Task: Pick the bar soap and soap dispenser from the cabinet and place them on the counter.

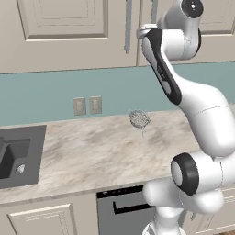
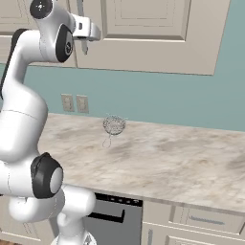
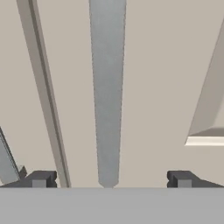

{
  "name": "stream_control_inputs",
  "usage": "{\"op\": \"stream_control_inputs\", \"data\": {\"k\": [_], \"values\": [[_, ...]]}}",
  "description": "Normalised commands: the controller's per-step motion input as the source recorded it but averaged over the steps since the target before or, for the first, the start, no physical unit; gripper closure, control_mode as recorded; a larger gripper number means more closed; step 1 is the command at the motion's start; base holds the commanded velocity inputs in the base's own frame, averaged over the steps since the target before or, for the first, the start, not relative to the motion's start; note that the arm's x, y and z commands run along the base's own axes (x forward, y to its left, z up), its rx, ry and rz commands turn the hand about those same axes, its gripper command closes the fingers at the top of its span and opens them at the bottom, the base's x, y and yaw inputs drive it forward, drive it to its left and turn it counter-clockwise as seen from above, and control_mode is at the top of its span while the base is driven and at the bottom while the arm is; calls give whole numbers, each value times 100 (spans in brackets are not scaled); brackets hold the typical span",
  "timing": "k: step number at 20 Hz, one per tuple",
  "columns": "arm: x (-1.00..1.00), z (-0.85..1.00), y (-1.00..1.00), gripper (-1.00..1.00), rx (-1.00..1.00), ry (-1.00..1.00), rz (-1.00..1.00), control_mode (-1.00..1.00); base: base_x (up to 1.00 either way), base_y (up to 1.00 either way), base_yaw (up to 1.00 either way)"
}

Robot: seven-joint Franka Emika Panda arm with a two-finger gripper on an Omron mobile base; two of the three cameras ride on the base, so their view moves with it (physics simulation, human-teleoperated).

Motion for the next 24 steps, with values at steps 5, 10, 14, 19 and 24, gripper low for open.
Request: {"op": "stream_control_inputs", "data": {"k": [5,10,14,19,24], "values": [[26,-2,0,-100,0,0,-1,-100,0,0,0],[23,-1,0,-100,0,0,0,-100,0,0,0],[19,-2,0,-100,0,0,0,-100,0,0,0],[19,-2,0,-100,0,0,-1,-100,0,0,0],[23,-3,0,-100,0,0,-2,-100,0,0,0]]}}
